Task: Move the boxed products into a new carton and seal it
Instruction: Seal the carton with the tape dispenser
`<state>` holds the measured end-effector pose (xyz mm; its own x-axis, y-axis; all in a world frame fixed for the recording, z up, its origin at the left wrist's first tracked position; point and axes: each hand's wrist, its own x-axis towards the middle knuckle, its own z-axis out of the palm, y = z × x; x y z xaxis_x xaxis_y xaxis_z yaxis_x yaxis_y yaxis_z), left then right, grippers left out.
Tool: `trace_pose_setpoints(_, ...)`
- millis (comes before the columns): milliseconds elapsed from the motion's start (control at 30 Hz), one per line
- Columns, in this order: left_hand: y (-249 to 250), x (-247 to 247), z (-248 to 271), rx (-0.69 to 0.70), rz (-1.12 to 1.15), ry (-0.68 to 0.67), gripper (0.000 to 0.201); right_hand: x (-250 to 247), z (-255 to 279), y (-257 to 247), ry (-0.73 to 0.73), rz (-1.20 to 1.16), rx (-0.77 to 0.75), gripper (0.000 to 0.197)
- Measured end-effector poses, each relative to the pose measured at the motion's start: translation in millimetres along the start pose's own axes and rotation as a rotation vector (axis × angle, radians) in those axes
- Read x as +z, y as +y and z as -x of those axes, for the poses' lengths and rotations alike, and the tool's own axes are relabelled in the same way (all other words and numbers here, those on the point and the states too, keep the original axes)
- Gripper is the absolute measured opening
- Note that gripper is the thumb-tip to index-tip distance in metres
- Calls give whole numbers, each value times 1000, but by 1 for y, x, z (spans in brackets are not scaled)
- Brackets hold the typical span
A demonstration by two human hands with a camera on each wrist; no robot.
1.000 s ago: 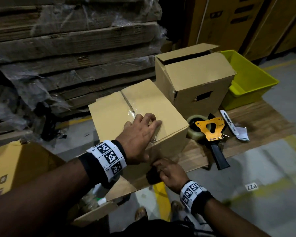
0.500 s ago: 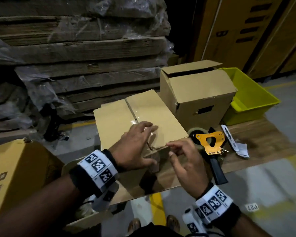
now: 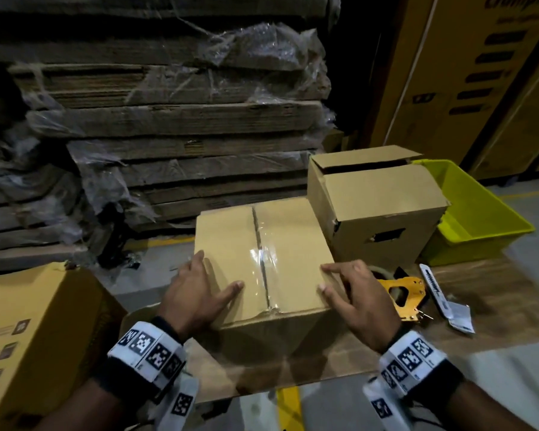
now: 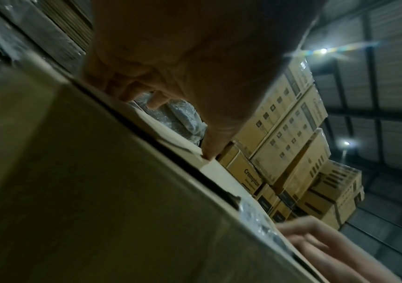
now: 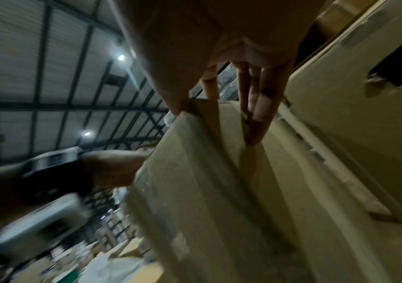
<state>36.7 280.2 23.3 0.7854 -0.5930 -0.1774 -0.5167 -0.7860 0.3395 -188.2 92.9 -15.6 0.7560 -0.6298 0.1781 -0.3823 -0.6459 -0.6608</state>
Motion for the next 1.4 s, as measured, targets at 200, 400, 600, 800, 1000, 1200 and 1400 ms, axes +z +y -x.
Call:
trace_pose_setpoints(200, 21, -12, -34, 126, -13, -21, 104, 24, 58, -33, -120, -93, -100, 44)
trace_pose_setpoints(400, 38, -16, -34, 416, -50, -94, 71, 19, 52, -45, -88, -173, -202, 30)
trace_pose_setpoints(600, 7, -12, -17, 372, -59, -116, 72, -8, -9, -26, 119, 62, -152, 30)
trace_pose_setpoints(800, -6, -5, -10, 341, -155, -167, 91, -5, -70, -21, -137, 178, -23, 55)
trace_pose_setpoints(1000, -16, 1, -19, 356, -95, -242, 103, -1, -77, -26, -185, 80, 151, 55)
trace_pose_setpoints(1200, -14, -24, -45, 415, -100, -306, 122, 7, -48, -20, -229, -111, 174, 62)
trace_pose_setpoints(1400, 26, -18, -29, 373, -404, -262, 77, 23, -25, 2, -259, -323, 283, 91)
